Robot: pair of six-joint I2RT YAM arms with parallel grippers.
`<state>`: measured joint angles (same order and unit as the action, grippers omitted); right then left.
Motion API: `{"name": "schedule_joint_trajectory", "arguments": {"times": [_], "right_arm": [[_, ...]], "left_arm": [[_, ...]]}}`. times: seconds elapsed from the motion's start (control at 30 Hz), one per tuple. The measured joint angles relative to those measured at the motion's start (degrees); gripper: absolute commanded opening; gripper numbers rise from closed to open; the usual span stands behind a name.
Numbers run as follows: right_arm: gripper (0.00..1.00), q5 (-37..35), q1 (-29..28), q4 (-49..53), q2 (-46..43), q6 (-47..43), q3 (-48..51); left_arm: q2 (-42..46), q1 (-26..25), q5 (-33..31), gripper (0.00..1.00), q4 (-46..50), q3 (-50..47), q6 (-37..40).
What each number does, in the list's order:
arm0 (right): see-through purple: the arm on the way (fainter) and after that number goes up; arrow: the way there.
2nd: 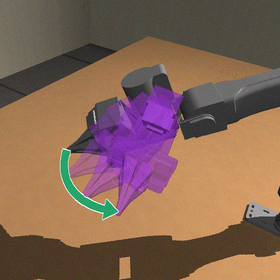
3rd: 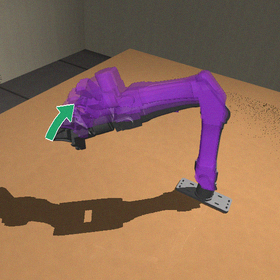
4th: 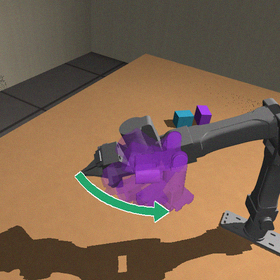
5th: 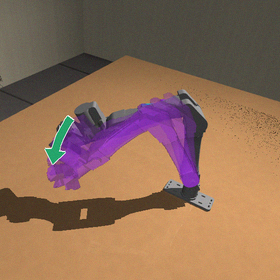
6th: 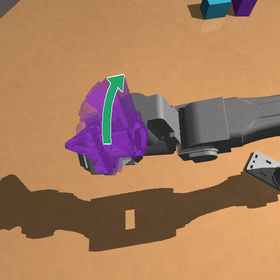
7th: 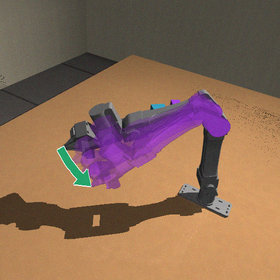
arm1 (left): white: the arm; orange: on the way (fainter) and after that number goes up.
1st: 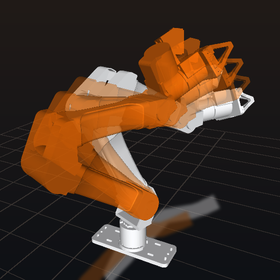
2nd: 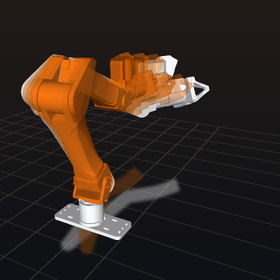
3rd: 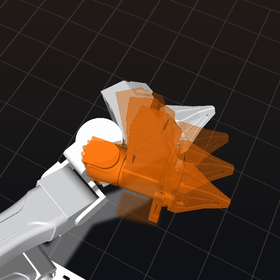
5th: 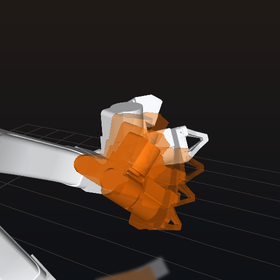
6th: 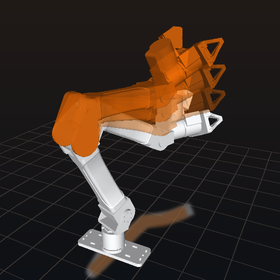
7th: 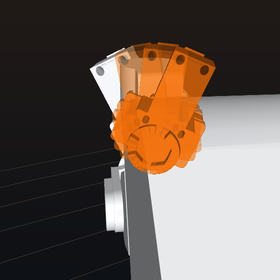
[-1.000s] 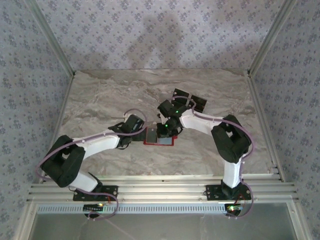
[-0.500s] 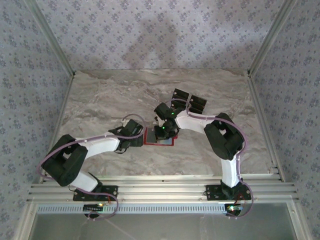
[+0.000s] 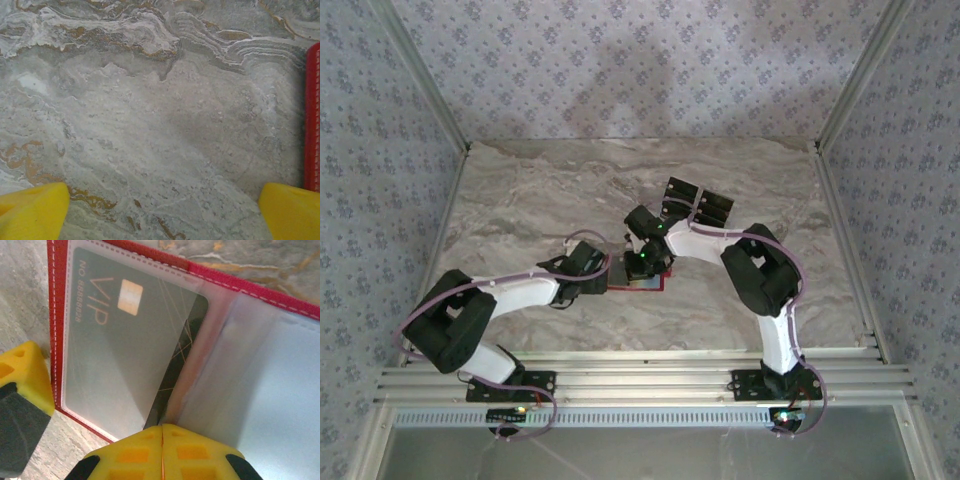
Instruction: Put the credit cards into the card holder
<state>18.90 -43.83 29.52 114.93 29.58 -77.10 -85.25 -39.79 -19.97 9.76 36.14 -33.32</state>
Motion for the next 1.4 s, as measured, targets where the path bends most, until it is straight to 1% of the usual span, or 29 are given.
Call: {"name": "schedule_joint_trajectory", "arguments": {"times": [0.47,0.63,0.67,0.8,0.93,1.17,1.4], "right_arm": [[0.09,1.46,-0.20,0.24,1.33,0.00,-1.49],[0.11,1.53,-0.20,0.31,1.18,0.00,-1.46],[0.12,1.55,-0.17,0.46,0.90,0.00,-1.42],[0.26,1.95,0.11,1.29,-1.68,-0.15,-1.38],[0.35,1.79,1.14,2.27,-5.70,-1.11,-1.46],[0.39,-1.84,3.87,5.88,-6.51,-6.25,-4.22],[0.41,-4.48,4.72,6.78,-1.73,-11.85,-8.00]], "left_arm": [[-0.04,-2.25,-2.43,0.99,-2.45,-1.40,-3.10],[1.05,-2.73,-2.56,0.99,-1.97,-1.86,-3.85],[1.49,-2.93,-2.27,1.00,-1.29,-1.88,-3.82],[4.11,-3.87,-0.92,1.00,1.49,-1.99,-3.63],[6.47,-4.11,-0.59,1.00,2.97,-1.77,-3.17],[6.32,-4.09,-0.59,1.00,4.63,1.36,-2.08],[4.15,-4.09,-0.59,1.00,4.68,2.73,-1.68]]}}
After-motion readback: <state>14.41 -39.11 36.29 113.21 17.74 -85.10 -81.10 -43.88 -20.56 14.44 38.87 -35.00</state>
